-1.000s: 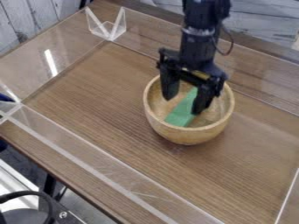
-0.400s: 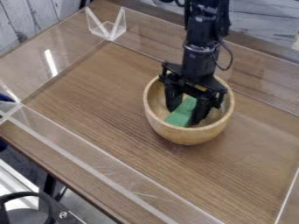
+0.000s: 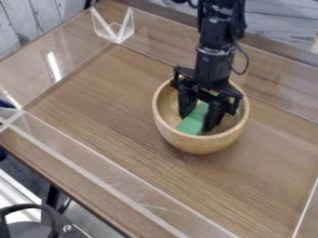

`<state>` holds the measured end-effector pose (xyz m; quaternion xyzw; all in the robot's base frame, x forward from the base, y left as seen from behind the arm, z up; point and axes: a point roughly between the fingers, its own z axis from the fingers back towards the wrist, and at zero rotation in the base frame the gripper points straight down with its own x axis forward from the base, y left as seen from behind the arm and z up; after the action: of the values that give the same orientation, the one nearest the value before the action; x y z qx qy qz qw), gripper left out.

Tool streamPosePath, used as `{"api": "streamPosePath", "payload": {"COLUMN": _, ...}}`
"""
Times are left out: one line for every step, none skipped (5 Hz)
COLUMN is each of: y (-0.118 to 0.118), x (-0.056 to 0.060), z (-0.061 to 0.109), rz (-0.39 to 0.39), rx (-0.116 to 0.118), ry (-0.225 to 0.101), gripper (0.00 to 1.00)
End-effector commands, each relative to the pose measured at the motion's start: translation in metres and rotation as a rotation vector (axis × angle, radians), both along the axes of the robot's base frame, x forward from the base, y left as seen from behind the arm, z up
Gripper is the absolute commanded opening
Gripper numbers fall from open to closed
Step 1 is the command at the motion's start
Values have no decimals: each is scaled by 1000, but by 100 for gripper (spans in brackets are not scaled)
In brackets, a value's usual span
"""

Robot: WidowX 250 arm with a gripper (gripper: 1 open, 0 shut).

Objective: Remove the green block from inside the brown bowl and put it on the table

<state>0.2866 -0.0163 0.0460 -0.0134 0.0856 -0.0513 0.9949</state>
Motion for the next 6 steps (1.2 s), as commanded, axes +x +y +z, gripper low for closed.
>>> {"api": "streamPosePath", "payload": {"y": -5, "x": 17, "z": 38, "rz": -14, "rx": -13, "ry": -125, "gripper": 0}}
{"api": "streamPosePath", "payload": {"y": -9, "x": 25, "z": 51, "rz": -25, "rx": -22, "ry": -160, "gripper": 0}}
{"api": "streamPosePath", "payload": {"y": -10, "x": 31, "z": 41, "rz": -34, "rx": -27, "ry": -147, "gripper": 0}}
{"api": "streamPosePath", "payload": {"y": -11, "x": 35, "z": 31, "rz": -40, "rx": -28, "ry": -134, "gripper": 0}}
{"api": "streamPosePath", "payload": {"y": -11, "x": 39, "z": 21, "rz": -45, "rx": -27, "ry": -119, "gripper": 0}}
{"api": "streamPosePath", "payload": {"y": -9, "x": 42, "z": 12, "rz": -45, "rx": -27, "ry": -107, "gripper": 0}}
